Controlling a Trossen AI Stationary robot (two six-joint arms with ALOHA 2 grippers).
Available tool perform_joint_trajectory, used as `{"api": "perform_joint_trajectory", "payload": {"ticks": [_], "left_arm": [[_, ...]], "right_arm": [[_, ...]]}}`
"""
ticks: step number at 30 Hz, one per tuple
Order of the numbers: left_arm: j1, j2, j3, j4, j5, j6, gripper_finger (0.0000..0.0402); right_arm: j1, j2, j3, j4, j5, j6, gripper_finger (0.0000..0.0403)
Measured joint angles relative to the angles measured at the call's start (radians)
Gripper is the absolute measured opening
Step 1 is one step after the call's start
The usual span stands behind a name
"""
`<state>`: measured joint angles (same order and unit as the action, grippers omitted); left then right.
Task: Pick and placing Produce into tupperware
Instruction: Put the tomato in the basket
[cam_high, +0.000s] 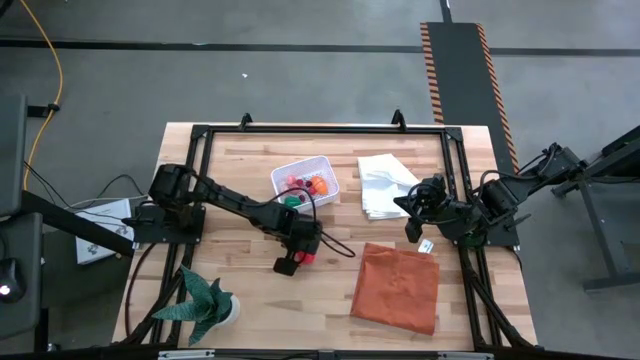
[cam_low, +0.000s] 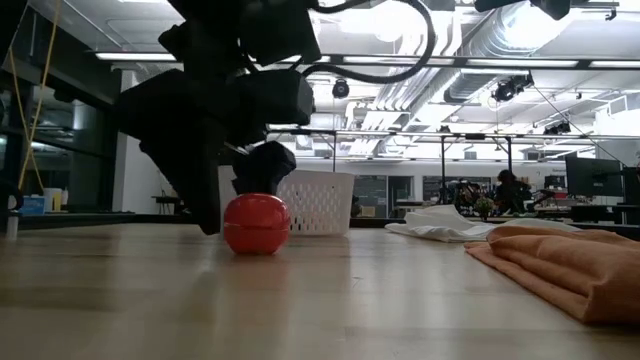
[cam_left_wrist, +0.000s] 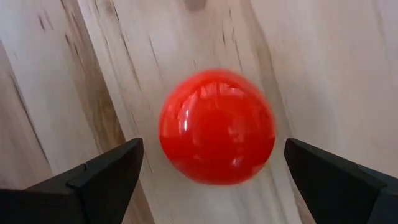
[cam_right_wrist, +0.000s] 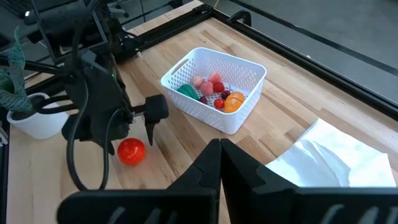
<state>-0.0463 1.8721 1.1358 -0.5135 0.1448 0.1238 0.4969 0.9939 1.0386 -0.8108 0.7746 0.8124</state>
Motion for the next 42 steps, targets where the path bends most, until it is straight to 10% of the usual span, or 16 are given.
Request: {"api": "perform_joint_trajectory", "payload": {"ticks": [42], "left_arm": [[0.000,0.012,0.002,0.017,0.000,-0.027,0.0292]], "right_arm": [[0.000,0.000,0.000,0.006,-0.007,-0.005,0.0001]]}}
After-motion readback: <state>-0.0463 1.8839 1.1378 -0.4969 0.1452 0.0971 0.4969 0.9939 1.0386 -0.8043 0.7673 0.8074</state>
